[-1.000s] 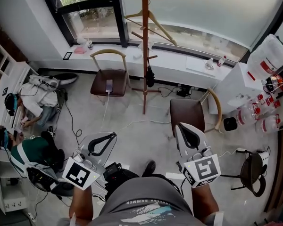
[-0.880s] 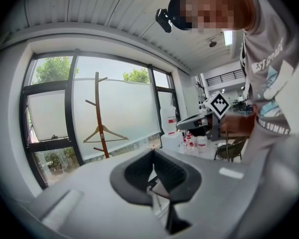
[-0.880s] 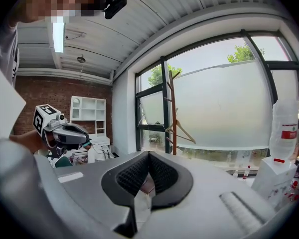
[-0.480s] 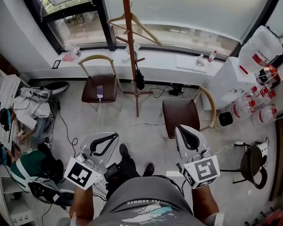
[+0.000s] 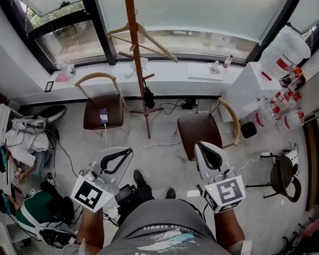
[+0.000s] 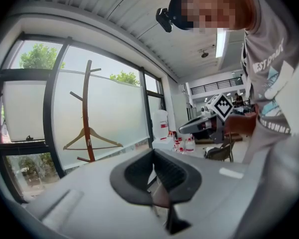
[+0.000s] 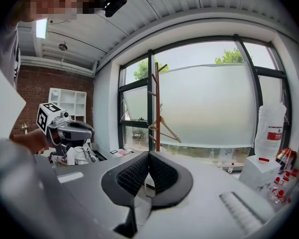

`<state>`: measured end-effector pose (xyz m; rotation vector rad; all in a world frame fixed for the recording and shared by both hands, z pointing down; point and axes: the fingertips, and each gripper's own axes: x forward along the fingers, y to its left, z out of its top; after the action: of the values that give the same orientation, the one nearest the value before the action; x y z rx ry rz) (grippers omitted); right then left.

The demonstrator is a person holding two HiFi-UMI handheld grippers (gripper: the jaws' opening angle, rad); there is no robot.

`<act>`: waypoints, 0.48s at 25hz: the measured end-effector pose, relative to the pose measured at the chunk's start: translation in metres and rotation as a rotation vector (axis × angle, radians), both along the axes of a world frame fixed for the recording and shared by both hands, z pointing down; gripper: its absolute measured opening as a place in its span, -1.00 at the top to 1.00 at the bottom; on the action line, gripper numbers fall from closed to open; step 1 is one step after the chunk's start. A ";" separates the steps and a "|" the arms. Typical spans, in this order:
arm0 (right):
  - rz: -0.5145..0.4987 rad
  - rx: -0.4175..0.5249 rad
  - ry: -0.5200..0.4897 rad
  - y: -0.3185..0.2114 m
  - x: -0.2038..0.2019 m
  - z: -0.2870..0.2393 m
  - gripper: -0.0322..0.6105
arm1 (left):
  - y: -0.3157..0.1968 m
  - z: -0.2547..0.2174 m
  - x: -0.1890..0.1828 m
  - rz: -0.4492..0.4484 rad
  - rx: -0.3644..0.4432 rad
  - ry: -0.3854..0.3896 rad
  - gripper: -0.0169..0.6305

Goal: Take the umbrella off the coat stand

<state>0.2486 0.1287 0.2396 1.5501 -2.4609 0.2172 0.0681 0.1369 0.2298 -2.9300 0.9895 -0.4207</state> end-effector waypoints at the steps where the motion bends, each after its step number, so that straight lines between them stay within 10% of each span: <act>1: 0.007 -0.001 0.001 -0.007 -0.005 0.000 0.89 | -0.009 0.000 -0.005 0.007 0.000 0.001 0.94; 12: 0.087 -0.011 0.025 -0.069 -0.062 -0.001 0.89 | -0.087 0.005 -0.059 0.095 -0.003 0.022 0.94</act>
<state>0.1866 0.0595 0.2384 1.6461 -2.3718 0.2244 0.0088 0.0496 0.2345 -2.9752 0.8477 -0.3868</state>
